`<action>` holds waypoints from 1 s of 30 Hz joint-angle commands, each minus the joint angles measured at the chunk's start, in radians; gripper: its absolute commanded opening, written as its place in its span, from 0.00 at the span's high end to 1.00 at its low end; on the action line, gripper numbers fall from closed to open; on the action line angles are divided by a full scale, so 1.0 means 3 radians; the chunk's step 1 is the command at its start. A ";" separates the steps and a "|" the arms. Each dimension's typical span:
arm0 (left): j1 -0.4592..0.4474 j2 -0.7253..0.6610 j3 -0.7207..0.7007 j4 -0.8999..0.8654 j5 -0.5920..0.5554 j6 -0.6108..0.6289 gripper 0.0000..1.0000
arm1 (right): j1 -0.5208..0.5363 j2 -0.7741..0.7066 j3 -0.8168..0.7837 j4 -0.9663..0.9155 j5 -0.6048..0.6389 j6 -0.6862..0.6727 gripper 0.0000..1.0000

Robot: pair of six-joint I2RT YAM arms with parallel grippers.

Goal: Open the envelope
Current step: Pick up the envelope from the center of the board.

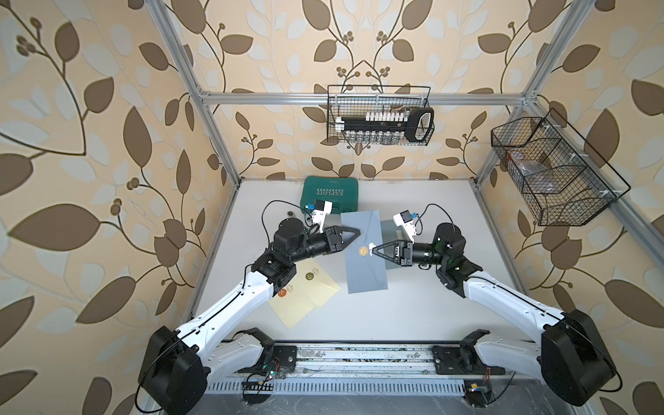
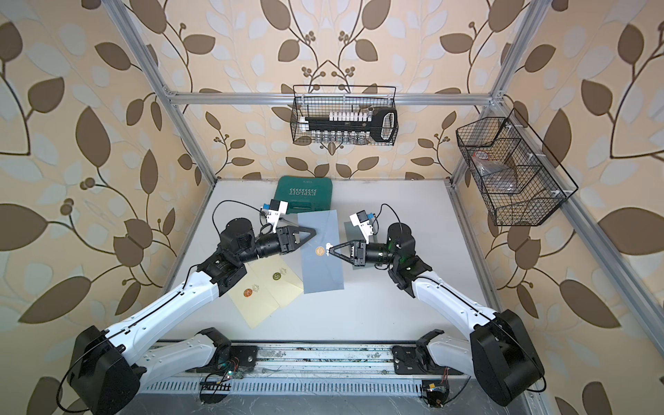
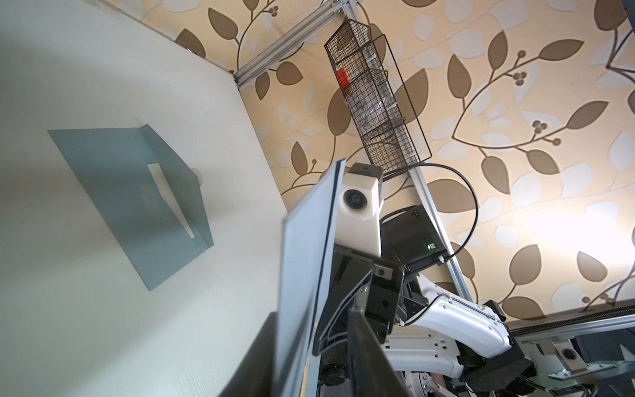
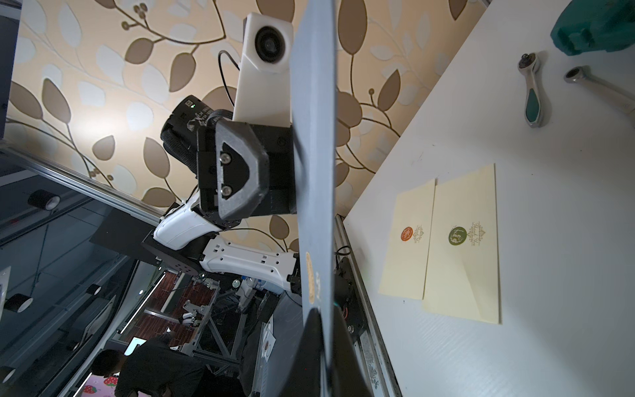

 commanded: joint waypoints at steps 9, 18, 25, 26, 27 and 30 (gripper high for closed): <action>0.0025 -0.0102 0.0001 -0.0055 -0.0052 0.0132 0.86 | -0.0001 0.0041 -0.0002 -0.0008 0.0049 0.0003 0.87; 0.0025 -0.0129 0.0066 -0.0299 -0.0132 0.0341 1.00 | 0.0004 -0.0080 0.0042 -0.0556 0.0362 -0.0267 0.71; 0.0015 -0.0295 0.0098 -0.0758 -0.0452 0.0630 1.00 | 0.0000 -0.0439 0.0182 -0.1506 0.1122 -0.0626 0.45; 0.0003 -0.0305 0.0103 -0.0802 -0.0468 0.0684 1.00 | 0.0003 -0.0491 0.0210 -0.1668 0.1301 -0.0626 0.38; -0.0018 -0.0316 0.0121 -0.0882 -0.0509 0.0746 1.00 | -0.0001 -0.0545 0.0251 -0.1879 0.1540 -0.0612 0.35; -0.0175 -0.0357 0.0183 -0.1129 -0.0786 0.0955 1.00 | -0.0001 -0.0662 0.0353 -0.2238 0.1881 -0.0726 0.30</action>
